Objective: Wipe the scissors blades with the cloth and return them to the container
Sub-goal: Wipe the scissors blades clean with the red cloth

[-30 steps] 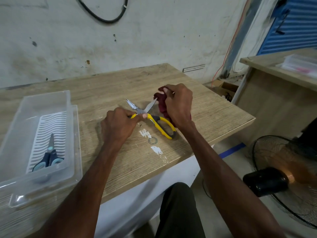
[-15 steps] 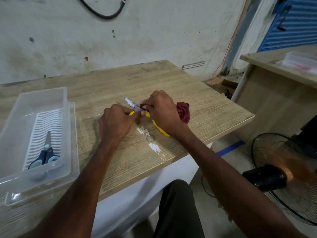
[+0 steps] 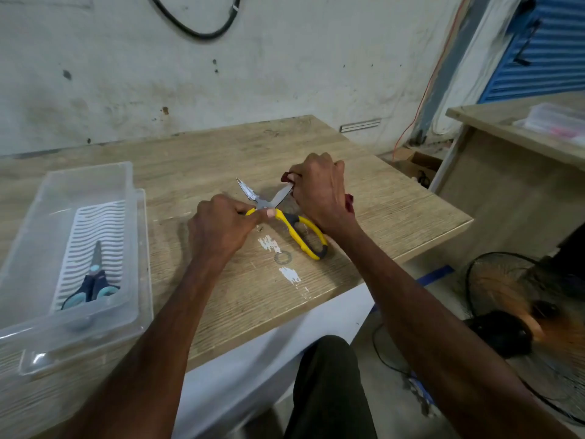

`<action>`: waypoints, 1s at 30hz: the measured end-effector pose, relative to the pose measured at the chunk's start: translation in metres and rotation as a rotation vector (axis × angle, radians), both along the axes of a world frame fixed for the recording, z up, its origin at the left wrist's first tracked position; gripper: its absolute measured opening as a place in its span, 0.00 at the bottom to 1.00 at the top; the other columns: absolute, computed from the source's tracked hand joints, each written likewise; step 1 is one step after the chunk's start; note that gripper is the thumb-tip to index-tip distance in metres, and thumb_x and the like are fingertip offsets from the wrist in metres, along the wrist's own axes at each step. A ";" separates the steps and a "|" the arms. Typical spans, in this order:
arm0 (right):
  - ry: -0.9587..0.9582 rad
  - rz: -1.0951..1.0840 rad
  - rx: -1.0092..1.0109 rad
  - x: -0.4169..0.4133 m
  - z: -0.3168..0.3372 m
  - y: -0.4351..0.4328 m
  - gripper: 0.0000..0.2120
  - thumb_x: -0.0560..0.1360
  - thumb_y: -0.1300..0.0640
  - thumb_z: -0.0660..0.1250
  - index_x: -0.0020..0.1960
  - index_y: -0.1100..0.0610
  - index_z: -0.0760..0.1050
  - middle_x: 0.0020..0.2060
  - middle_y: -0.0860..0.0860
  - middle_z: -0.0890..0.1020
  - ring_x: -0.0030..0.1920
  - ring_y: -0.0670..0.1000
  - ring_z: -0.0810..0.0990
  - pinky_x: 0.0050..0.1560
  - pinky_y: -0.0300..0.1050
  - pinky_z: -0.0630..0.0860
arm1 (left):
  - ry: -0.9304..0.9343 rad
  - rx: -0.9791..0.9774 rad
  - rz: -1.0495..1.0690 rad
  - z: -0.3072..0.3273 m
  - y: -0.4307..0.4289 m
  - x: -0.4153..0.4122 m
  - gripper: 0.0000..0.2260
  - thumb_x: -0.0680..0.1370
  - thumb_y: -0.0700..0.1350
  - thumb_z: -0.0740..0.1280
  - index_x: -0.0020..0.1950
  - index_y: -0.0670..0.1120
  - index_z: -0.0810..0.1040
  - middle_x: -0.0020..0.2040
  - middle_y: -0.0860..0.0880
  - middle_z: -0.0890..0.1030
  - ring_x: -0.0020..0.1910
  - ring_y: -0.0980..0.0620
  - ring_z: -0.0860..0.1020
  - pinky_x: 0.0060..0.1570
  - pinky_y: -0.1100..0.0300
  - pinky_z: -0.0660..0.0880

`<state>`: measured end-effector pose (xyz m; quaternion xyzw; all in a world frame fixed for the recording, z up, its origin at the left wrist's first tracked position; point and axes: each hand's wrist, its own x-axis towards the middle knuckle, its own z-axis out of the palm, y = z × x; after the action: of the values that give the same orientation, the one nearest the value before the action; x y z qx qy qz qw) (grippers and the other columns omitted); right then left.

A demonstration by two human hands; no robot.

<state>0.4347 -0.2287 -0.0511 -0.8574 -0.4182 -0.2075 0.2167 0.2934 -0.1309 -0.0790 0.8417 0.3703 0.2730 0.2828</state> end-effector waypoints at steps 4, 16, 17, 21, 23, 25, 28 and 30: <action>0.096 0.234 0.084 -0.015 0.010 -0.001 0.09 0.72 0.54 0.63 0.41 0.48 0.83 0.34 0.51 0.81 0.41 0.55 0.78 0.38 0.50 0.71 | -0.008 -0.049 -0.036 0.003 0.002 -0.003 0.25 0.56 0.76 0.65 0.38 0.59 0.84 0.31 0.54 0.81 0.42 0.51 0.80 0.40 0.58 0.74; 0.581 -0.077 0.471 0.038 0.003 -0.008 0.06 0.74 0.60 0.68 0.47 0.58 0.83 0.42 0.55 0.85 0.44 0.50 0.82 0.45 0.42 0.75 | -0.022 -0.036 -0.020 0.010 0.000 -0.010 0.25 0.58 0.74 0.69 0.44 0.59 0.85 0.37 0.55 0.84 0.45 0.51 0.81 0.42 0.59 0.74; 0.578 -0.091 0.465 0.033 0.004 -0.009 0.05 0.74 0.60 0.68 0.47 0.58 0.83 0.42 0.55 0.86 0.45 0.51 0.83 0.46 0.43 0.76 | -0.003 -0.009 -0.004 0.012 -0.002 -0.011 0.23 0.60 0.72 0.70 0.45 0.57 0.85 0.40 0.54 0.84 0.46 0.50 0.81 0.40 0.61 0.70; 0.315 0.193 0.331 0.000 -0.004 -0.006 0.06 0.73 0.62 0.68 0.40 0.57 0.83 0.36 0.54 0.83 0.34 0.51 0.82 0.35 0.48 0.79 | 0.011 -0.005 0.027 0.017 -0.006 -0.014 0.23 0.62 0.70 0.71 0.47 0.55 0.85 0.42 0.52 0.85 0.47 0.48 0.81 0.41 0.60 0.70; 0.092 0.333 0.121 -0.017 -0.018 -0.001 0.04 0.72 0.63 0.68 0.42 0.60 0.82 0.42 0.55 0.80 0.38 0.55 0.79 0.37 0.49 0.76 | 0.035 -0.009 0.023 0.018 -0.006 -0.014 0.23 0.62 0.69 0.71 0.46 0.55 0.85 0.40 0.50 0.84 0.46 0.48 0.81 0.42 0.58 0.74; 0.017 0.370 0.038 -0.008 -0.026 0.002 0.05 0.71 0.63 0.68 0.43 0.62 0.82 0.43 0.57 0.78 0.38 0.56 0.78 0.38 0.47 0.74 | 0.039 -0.003 0.001 0.018 -0.006 -0.013 0.22 0.62 0.69 0.71 0.46 0.55 0.85 0.38 0.50 0.84 0.44 0.48 0.81 0.41 0.57 0.75; 0.285 0.187 0.274 0.015 -0.013 0.000 0.08 0.71 0.65 0.65 0.37 0.63 0.82 0.34 0.57 0.82 0.34 0.51 0.80 0.39 0.39 0.72 | 0.028 -0.012 -0.009 0.017 -0.006 -0.014 0.23 0.62 0.69 0.71 0.47 0.55 0.85 0.39 0.52 0.84 0.45 0.50 0.80 0.39 0.60 0.69; 0.475 0.016 0.406 0.026 0.003 -0.006 0.10 0.73 0.66 0.64 0.36 0.62 0.82 0.32 0.56 0.84 0.30 0.45 0.79 0.37 0.34 0.72 | 0.010 -0.024 -0.012 0.016 -0.006 -0.015 0.22 0.61 0.69 0.71 0.47 0.57 0.85 0.40 0.54 0.84 0.44 0.52 0.81 0.38 0.61 0.68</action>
<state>0.4603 -0.2349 -0.0483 -0.8177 -0.3128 -0.0789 0.4767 0.2787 -0.1372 -0.0630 0.8419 0.3697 0.2625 0.2925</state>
